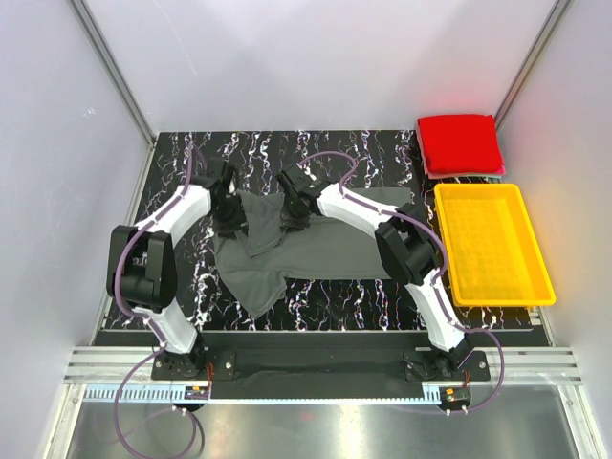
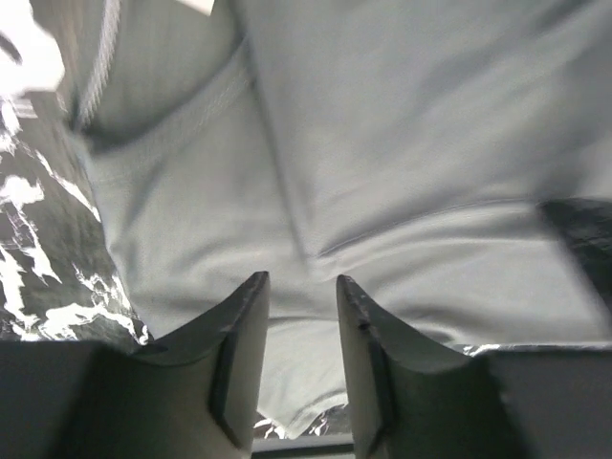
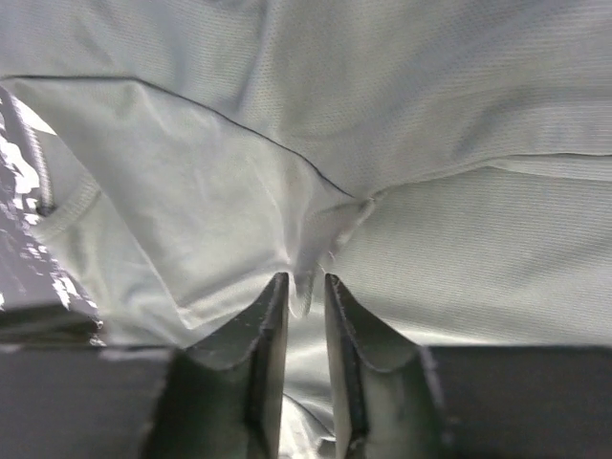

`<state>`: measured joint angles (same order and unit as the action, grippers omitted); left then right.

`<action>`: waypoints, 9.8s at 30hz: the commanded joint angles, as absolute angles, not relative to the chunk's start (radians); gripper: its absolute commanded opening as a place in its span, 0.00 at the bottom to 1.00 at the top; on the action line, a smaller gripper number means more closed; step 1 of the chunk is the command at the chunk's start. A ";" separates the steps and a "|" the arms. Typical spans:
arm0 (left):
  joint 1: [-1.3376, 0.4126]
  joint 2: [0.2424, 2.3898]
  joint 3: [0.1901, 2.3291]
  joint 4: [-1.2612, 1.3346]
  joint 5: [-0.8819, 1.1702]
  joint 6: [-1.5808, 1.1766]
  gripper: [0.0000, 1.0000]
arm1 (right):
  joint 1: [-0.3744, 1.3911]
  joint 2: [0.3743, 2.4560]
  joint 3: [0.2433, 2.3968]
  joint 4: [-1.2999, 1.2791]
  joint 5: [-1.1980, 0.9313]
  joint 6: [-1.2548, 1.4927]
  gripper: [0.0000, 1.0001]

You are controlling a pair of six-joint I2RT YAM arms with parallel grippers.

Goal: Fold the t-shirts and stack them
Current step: Fold the tshirt

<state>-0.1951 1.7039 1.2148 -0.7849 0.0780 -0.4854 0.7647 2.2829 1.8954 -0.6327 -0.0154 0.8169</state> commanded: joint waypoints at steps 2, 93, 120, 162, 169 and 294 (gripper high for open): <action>-0.189 1.755 1.428 -0.759 0.089 -0.433 0.41 | 0.746 2.185 1.921 -0.695 0.035 0.720 0.32; -0.402 1.035 0.551 -0.634 -0.204 -1.085 0.63 | 0.219 1.419 1.036 -0.888 0.233 1.181 0.43; -0.417 1.083 0.460 -0.468 -0.146 -1.045 0.33 | 0.219 1.488 0.865 -0.726 0.357 1.322 0.44; -0.414 0.956 0.681 -0.632 -0.319 -0.920 0.00 | 0.267 1.344 0.804 -0.680 0.414 1.155 0.00; -0.361 1.074 0.768 -0.600 -0.293 -0.839 0.00 | 0.265 1.423 0.909 -0.643 0.399 1.011 0.00; -0.224 1.725 1.448 -0.761 -0.041 -0.466 0.00 | 0.222 1.807 1.364 -0.916 0.350 0.657 0.00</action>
<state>-0.2520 1.6817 1.3651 -0.7353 -0.0284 -0.4923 0.2363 1.7702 1.3052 -0.9318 0.3065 0.7193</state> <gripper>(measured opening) 0.009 0.011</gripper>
